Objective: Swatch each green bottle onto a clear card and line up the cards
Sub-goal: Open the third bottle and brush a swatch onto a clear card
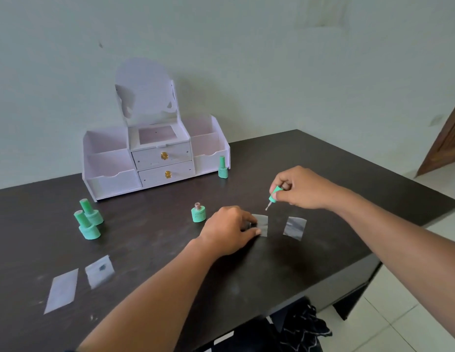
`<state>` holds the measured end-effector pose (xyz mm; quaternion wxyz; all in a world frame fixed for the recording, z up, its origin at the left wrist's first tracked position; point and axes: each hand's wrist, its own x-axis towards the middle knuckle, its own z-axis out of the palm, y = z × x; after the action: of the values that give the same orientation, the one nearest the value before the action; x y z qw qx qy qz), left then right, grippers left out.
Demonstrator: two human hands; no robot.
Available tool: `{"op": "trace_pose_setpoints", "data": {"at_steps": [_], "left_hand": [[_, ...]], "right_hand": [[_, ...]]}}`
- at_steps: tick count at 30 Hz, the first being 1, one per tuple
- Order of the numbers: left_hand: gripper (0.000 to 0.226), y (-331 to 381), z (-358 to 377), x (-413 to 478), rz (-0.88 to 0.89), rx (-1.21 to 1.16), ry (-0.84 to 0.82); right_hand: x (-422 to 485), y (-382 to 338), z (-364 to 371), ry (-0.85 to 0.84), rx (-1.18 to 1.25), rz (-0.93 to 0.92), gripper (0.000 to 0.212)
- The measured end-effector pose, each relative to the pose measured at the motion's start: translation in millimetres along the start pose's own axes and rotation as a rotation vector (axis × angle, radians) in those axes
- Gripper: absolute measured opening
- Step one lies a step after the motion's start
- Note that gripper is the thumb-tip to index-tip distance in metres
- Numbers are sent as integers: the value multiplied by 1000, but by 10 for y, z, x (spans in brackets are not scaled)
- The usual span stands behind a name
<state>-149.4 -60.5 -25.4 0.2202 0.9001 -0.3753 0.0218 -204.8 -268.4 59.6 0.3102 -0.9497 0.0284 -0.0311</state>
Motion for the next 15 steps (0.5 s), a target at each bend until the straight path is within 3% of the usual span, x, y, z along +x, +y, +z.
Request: {"op": "trace_pose_setpoints", "data": {"at_steps": [15], "left_hand": [[39,-560,-464,-1032,-276,27,161]], "right_hand": [[115,-808,931,-146,59,-212,5]]}}
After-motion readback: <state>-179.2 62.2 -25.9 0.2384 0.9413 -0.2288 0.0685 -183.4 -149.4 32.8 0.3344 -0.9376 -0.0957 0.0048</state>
